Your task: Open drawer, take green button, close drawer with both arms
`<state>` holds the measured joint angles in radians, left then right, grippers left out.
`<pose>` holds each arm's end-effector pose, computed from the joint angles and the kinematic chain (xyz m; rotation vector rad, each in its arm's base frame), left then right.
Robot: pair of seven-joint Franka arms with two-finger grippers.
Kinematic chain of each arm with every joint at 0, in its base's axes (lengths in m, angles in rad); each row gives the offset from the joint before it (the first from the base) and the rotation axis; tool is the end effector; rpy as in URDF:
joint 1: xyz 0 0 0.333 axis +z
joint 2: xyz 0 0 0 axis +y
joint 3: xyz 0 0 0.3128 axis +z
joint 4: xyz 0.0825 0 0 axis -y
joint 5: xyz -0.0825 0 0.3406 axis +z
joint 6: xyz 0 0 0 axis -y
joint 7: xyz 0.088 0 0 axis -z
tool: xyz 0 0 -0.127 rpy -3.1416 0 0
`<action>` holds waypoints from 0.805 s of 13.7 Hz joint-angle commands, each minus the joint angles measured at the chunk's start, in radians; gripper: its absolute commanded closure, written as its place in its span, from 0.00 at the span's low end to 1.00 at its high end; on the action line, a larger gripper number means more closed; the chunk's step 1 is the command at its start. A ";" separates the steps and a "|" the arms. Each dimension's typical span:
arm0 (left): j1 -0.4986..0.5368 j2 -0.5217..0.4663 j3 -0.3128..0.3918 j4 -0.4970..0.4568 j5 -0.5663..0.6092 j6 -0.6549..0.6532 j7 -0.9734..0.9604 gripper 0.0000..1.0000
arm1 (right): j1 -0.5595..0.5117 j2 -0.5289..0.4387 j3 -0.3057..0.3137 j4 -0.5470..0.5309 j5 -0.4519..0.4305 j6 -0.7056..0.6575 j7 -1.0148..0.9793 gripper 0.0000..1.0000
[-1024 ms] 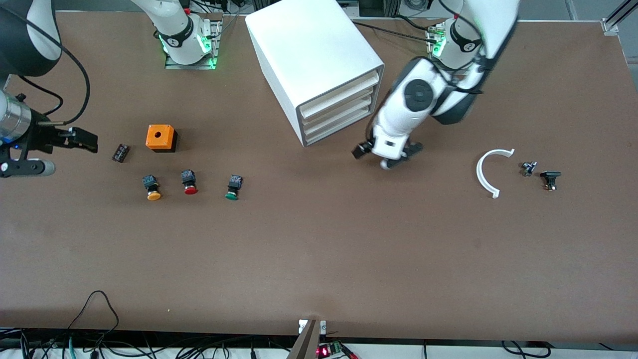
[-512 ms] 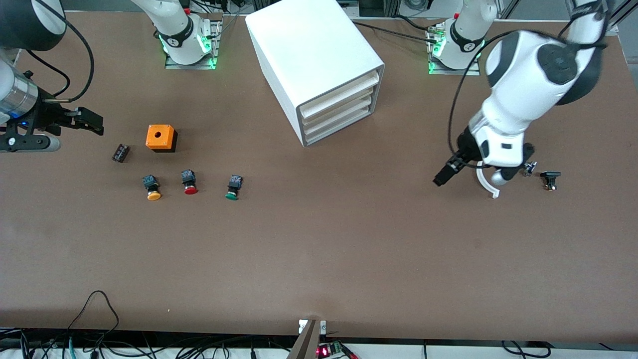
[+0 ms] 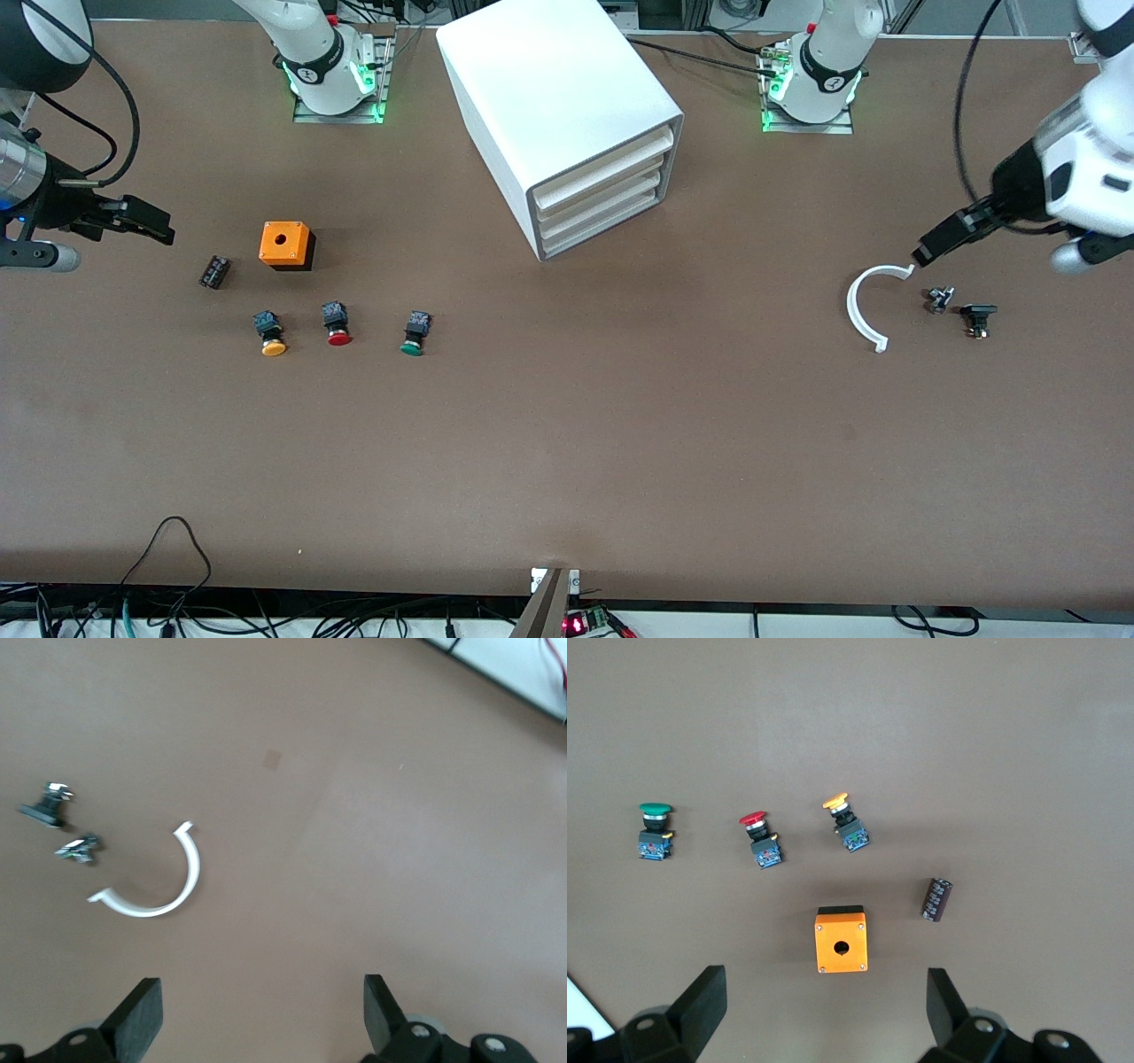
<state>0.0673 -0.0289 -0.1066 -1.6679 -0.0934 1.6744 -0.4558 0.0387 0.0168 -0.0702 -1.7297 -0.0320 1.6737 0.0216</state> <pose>0.5105 -0.0318 0.5837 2.9773 0.6416 0.0184 0.5157 -0.0198 0.5331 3.1061 -0.0756 -0.1133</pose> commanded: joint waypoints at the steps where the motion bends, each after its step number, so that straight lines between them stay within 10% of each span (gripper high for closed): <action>1: -0.006 -0.002 0.010 0.083 -0.003 -0.106 0.063 0.00 | -0.002 -0.047 0.003 -0.028 0.009 -0.002 -0.035 0.00; 11: -0.038 -0.002 -0.004 0.093 0.103 -0.117 0.321 0.00 | -0.002 -0.047 0.003 -0.025 0.012 -0.009 -0.005 0.00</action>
<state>0.0363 -0.0351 -0.1111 -1.5974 -0.0176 1.5698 -0.1638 0.0395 -0.0079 -0.0695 -1.7342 -0.0319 1.6599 0.0156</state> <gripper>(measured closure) 0.000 0.000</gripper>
